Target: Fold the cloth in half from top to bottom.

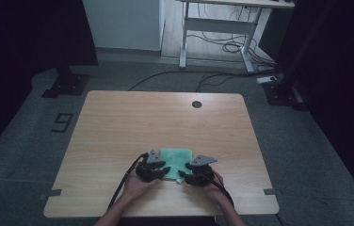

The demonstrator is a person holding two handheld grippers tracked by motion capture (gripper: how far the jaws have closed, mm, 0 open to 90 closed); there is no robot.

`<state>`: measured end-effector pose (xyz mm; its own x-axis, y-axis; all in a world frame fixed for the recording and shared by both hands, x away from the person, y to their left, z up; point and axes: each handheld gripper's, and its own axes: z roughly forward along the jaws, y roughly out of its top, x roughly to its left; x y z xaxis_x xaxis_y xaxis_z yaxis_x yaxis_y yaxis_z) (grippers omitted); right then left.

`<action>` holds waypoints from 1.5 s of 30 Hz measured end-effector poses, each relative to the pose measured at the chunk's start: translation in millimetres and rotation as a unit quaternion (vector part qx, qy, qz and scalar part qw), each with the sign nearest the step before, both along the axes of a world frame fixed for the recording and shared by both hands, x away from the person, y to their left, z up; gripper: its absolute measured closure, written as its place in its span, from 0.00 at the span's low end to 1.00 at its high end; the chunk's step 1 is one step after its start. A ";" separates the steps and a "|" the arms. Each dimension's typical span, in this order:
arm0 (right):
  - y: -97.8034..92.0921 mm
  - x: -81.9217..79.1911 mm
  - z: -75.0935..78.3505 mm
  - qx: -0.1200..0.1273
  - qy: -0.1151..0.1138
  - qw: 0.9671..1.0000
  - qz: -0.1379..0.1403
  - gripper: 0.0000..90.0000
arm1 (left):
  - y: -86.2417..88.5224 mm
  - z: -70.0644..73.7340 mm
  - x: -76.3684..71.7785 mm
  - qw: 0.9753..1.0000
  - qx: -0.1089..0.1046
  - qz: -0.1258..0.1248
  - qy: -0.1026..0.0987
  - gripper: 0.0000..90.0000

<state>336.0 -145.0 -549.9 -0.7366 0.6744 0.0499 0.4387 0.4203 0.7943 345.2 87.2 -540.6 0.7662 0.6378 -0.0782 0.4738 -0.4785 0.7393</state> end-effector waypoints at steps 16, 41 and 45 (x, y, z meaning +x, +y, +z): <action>24.5 69.5 5.1 -0.018 0.011 0.996 -0.086 0.65 | -9.0 -2.9 45.9 1.000 -0.017 0.014 0.022 0.64; 3.8 -14.4 2.4 -0.019 0.000 1.000 -0.014 0.54 | -3.6 2.8 -12.5 1.000 0.009 -0.017 0.015 0.62; 6.4 -7.5 1.7 -0.029 -0.003 0.999 -0.018 0.55 | -3.3 0.4 0.5 1.000 0.004 -0.010 0.022 0.63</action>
